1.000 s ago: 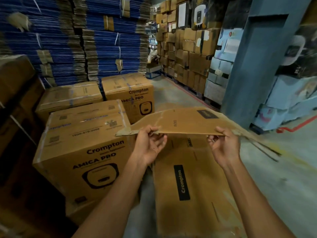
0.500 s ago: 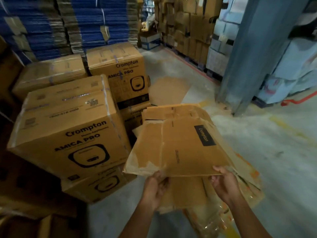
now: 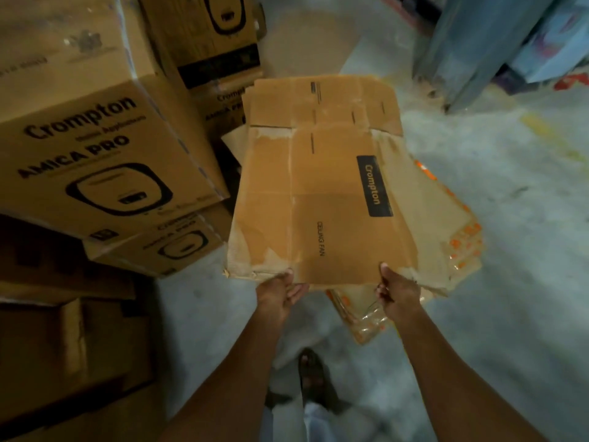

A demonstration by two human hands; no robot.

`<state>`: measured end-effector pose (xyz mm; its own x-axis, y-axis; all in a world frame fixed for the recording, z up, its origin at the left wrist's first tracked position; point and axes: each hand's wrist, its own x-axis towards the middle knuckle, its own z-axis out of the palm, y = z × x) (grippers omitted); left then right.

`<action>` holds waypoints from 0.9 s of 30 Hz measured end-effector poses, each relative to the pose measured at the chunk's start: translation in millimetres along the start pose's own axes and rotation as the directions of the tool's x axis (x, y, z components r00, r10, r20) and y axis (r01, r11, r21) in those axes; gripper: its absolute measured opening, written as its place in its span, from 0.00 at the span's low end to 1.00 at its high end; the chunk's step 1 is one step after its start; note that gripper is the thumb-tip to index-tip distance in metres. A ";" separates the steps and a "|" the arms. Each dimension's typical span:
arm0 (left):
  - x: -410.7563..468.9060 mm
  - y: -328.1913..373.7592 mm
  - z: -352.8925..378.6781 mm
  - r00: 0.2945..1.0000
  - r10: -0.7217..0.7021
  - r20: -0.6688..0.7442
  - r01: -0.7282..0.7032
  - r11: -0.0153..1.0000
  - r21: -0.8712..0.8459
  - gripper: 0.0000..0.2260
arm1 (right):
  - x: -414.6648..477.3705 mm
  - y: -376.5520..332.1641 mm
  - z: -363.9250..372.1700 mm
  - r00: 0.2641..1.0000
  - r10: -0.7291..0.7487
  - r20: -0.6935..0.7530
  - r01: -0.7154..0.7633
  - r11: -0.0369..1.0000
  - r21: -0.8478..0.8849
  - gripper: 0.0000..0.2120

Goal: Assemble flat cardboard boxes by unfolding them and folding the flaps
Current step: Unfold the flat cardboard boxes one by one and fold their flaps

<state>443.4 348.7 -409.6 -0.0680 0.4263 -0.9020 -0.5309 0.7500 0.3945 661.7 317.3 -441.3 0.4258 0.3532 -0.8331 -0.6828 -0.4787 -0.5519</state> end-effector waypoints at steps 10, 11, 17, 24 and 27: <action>46.7 -34.4 -19.2 0.999 -0.045 -0.002 0.045 0.997 0.057 0.06 | 51.6 8.5 -10.8 0.987 0.084 0.134 -0.084 0.996 -0.006 0.11; 45.8 -33.6 -19.7 0.999 -0.038 -0.016 0.040 0.993 0.111 0.07 | 48.3 11.9 -11.5 0.986 0.108 0.128 -0.108 0.994 -0.002 0.10; 31.9 -2.3 -8.5 0.990 0.133 -0.050 -0.110 0.942 0.318 0.08 | 13.9 20.7 6.9 0.984 0.092 0.151 -0.091 0.996 -0.016 0.08; -2.7 53.6 -18.4 0.949 0.316 -0.019 -0.300 0.916 0.268 0.05 | -40.2 5.7 90.6 0.906 0.005 0.422 0.069 0.985 -0.160 0.09; -23.9 81.4 -48.1 0.928 0.371 -0.044 -0.357 0.915 0.189 0.05 | -76.0 6.2 137.2 0.857 0.023 0.515 0.116 0.965 -0.236 0.09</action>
<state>361.2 375.2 -364.3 -0.2969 0.6517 -0.6979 -0.3021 0.6292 0.7161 543.6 397.7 -376.3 0.0434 0.7055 -0.7074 -0.4697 -0.6105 -0.6377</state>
